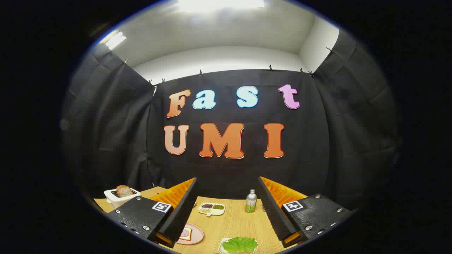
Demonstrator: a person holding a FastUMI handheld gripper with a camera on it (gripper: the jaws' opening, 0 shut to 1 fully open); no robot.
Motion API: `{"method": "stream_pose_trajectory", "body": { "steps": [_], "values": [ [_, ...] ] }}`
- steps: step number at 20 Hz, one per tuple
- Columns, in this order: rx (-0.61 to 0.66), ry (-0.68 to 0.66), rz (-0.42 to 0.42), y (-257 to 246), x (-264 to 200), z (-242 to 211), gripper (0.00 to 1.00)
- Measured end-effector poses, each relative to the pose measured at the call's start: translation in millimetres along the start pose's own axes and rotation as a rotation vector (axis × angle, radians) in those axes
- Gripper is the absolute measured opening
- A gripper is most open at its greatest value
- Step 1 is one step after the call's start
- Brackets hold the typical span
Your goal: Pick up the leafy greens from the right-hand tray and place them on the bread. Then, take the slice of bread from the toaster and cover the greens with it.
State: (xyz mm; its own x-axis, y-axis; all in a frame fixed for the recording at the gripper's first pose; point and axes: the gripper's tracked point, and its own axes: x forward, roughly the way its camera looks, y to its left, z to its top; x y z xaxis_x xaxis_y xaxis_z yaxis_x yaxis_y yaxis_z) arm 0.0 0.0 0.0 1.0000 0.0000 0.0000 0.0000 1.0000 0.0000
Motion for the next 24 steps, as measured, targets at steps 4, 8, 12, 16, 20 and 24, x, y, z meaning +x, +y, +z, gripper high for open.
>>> {"method": "stream_pose_trajectory", "body": {
  "steps": [4, 8, 12, 16, 20, 24],
  "values": [
    [-0.016, -0.002, -0.013, -4, -1, 0, 0.99],
    [-0.027, 0.009, -0.009, 2, -3, -3, 0.99],
    [-0.019, 0.035, 0.001, 6, -3, -10, 0.99],
    [-0.027, 0.050, 0.007, 9, -4, -16, 0.99],
    [-0.040, 0.066, -0.013, 1, -5, -22, 0.99],
    [-0.032, 0.100, -0.017, -2, -4, -36, 0.99]
  ]
}}
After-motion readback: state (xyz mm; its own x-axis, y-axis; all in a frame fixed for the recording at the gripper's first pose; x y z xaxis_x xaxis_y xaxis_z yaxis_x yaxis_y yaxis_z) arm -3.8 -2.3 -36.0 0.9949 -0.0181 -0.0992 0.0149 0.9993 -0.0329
